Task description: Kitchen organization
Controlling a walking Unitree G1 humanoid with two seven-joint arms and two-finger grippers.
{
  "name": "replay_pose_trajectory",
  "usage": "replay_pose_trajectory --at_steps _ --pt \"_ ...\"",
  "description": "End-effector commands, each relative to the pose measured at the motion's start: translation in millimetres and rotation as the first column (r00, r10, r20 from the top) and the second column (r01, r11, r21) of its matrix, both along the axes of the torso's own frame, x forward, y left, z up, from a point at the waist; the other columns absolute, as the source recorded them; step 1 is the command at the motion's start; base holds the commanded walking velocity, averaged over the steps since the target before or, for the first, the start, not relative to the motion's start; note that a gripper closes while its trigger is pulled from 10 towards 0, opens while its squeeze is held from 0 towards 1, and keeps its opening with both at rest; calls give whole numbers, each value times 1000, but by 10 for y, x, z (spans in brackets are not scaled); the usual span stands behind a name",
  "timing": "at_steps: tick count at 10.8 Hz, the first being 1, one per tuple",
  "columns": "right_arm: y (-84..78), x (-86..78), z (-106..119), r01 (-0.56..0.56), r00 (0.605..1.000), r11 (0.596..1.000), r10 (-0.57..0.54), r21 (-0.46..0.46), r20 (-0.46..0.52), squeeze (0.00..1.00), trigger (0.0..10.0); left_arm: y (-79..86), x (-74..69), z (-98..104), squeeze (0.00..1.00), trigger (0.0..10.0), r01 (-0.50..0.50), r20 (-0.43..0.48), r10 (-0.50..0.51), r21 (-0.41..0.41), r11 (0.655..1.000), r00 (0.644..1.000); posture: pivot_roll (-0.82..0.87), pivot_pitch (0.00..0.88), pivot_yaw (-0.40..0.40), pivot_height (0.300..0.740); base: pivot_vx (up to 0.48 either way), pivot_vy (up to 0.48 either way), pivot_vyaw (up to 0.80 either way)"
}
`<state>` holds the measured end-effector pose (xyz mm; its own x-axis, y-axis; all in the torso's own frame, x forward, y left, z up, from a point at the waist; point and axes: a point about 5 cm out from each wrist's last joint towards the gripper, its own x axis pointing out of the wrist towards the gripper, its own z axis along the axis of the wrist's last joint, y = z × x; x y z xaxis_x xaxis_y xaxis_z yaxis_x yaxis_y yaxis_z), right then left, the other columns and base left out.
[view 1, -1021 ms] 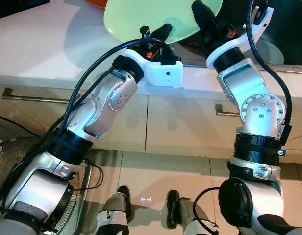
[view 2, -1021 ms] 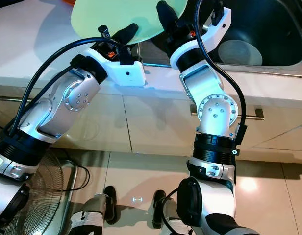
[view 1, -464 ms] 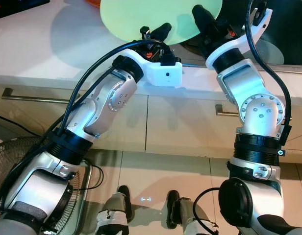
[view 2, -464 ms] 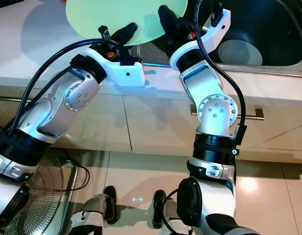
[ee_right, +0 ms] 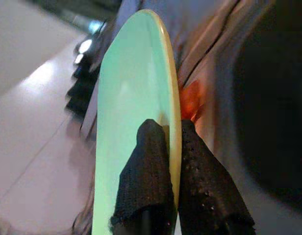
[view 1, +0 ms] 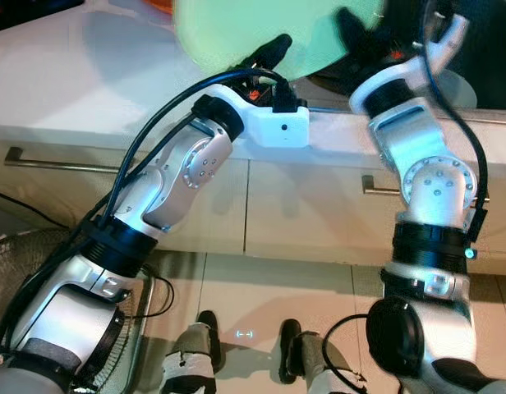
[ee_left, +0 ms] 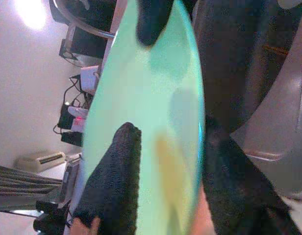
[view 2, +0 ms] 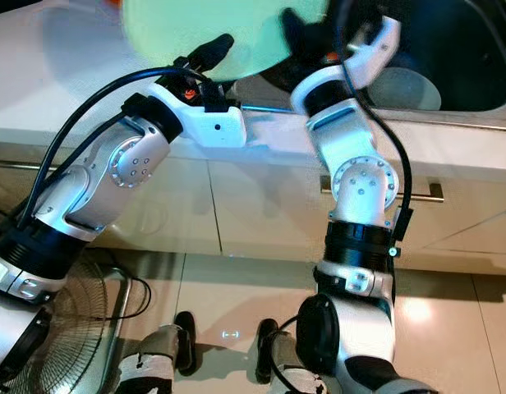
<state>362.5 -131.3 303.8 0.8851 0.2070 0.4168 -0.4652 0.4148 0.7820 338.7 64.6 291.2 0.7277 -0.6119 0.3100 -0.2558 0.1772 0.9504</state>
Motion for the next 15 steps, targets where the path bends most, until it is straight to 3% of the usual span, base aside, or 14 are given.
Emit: replay_pose_trajectory --at_steps 1,2,3,5,6,7,8,9,10,11,13,14,15 --pt "-292 23 10 133 991 989 -132 62 -18 0 0 -7 -58 71 1000 10000 26 34 -25 -20 999 999 174 285 -39 740 0 0 0" --pt "-389 42 7 172 985 980 -169 101 -34 0 0 -2 -62 64 1000 10000 25 34 -24 -20 1000 999 175 283 -39 740 0 0 0" --pt "-575 53 14 241 971 957 -237 164 -45 0 0 9 -65 49 0 10000 17 31 -17 -19 1000 999 175 278 -38 740 0 0 0" --pt "-793 53 35 333 943 926 -331 178 -44 0 0 35 -70 37 0 10000 11 26 -10 -30 999 1000 172 280 -38 740 0 0 0" --pt "-860 78 28 386 922 917 -384 101 -47 0 5529 63 -68 15 0 10000 5 2 -5 -60 998 1000 172 280 -38 740 0 0 0" --pt "-883 111 -5 413 910 908 -410 63 -60 0 10000 90 -60 -8 0 10000 -1 -35 -3 -112 994 999 170 281 -39 740 0 0 0" --pt "-875 172 -74 458 884 883 -465 -105 -46 0 10000 149 -40 -61 0 10000 -26 -144 -15 -281 959 989 173 282 -40 740 0 0 0" --pt "-844 259 -166 480 865 844 -500 -240 -30 0 10000 156 -61 -139 0 10000 -59 -290 -116 -534 844 950 176 285 -42 740 0 0 0" --pt "-815 302 -195 477 863 824 -506 -306 -15 0 10000 143 -85 -161 0 10000 -73 -318 -153 -600 797 936 179 286 -42 740 0 0 0" --pt "-768 364 -231 475 860 796 -511 -376 5 0 10000 100 -118 -203 0 10000 -117 -378 -243 -717 687 893 183 288 -47 740 0 0 0" --pt "-677 437 -289 457 863 764 -505 -456 19 0 10000 4 -152 -308 0 10000 -189 -452 -379 -807 560 808 186 289 -52 740 0 0 0" --pt "-619 474 -334 438 870 754 -493 -490 19 0 10000 -38 -176 -366 0 10000 -222 -479 -410 -816 533 776 188 290 -54 740 0 0 0" --pt "-589 490 -349 428 875 752 -484 -502 21 0 10000 -39 -183 -370 0 10000 -233 -490 -408 -812 536 770 188 290 -54 740 0 0 0"
